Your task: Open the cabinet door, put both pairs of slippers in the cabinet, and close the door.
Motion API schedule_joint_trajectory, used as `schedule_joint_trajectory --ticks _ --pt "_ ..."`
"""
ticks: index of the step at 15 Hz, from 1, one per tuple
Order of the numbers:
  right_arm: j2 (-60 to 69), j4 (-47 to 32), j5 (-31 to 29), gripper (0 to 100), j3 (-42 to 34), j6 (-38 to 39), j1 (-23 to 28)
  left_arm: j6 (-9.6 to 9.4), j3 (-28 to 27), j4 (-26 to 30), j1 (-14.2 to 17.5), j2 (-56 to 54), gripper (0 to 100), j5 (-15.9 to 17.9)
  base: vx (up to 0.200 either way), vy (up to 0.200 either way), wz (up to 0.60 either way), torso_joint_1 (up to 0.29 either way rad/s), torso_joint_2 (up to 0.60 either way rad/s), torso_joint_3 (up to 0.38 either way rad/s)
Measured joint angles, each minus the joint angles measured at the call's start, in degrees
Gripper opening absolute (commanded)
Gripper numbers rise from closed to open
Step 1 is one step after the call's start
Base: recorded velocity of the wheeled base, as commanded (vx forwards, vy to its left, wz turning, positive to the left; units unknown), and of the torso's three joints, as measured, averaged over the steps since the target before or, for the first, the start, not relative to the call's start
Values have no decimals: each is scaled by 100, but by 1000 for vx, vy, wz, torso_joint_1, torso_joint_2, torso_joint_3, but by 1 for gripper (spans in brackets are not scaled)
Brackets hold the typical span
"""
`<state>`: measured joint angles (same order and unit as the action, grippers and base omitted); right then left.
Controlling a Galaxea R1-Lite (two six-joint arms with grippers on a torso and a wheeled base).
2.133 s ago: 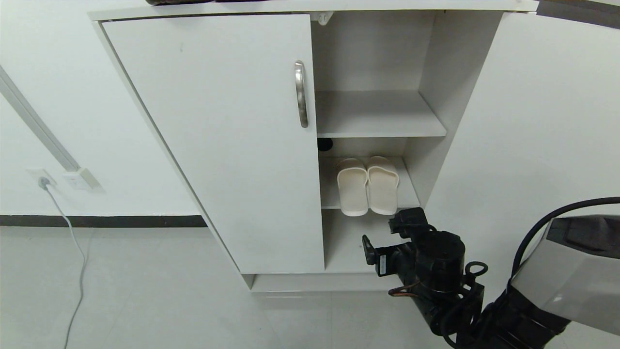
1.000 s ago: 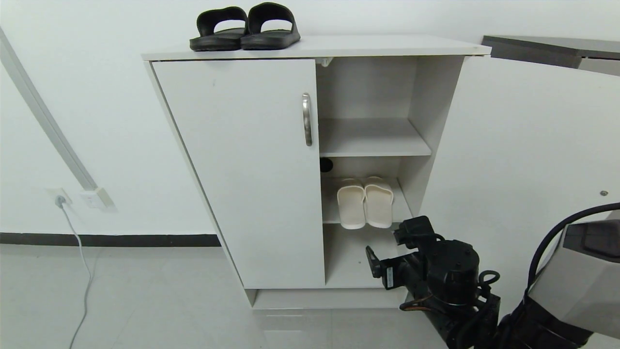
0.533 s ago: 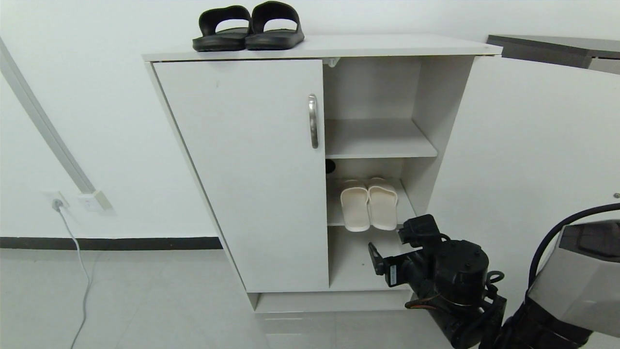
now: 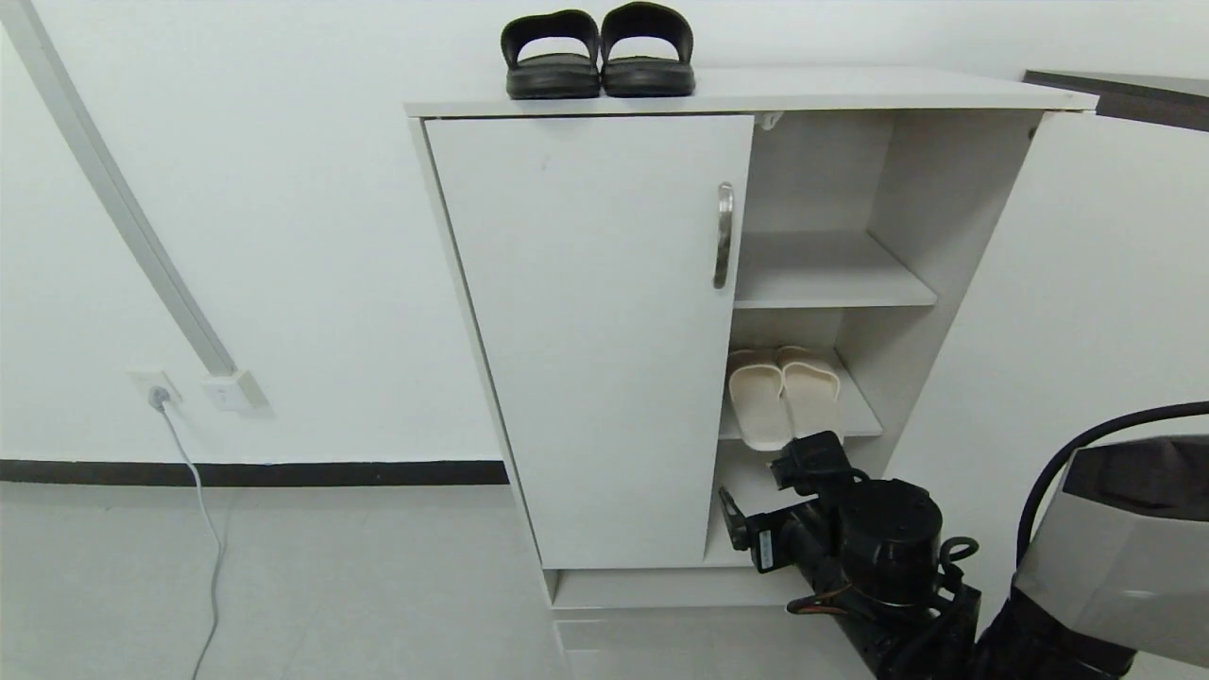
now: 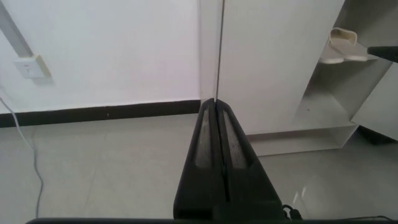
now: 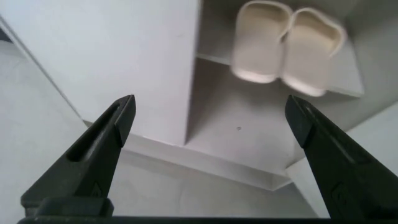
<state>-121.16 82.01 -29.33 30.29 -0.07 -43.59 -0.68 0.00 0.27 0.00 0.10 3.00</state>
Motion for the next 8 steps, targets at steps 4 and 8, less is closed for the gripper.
schedule_joint_trajectory --ticks 4,8 --pt "-105 213 5 100 0 -71 -9 0 -2 0 -2 0 0 0 0 200 0 4 2 5" --pt "-218 561 5 100 -54 -197 -15 6 -2 -2 -2 0 0 -2 0 100 0 0 1 0"
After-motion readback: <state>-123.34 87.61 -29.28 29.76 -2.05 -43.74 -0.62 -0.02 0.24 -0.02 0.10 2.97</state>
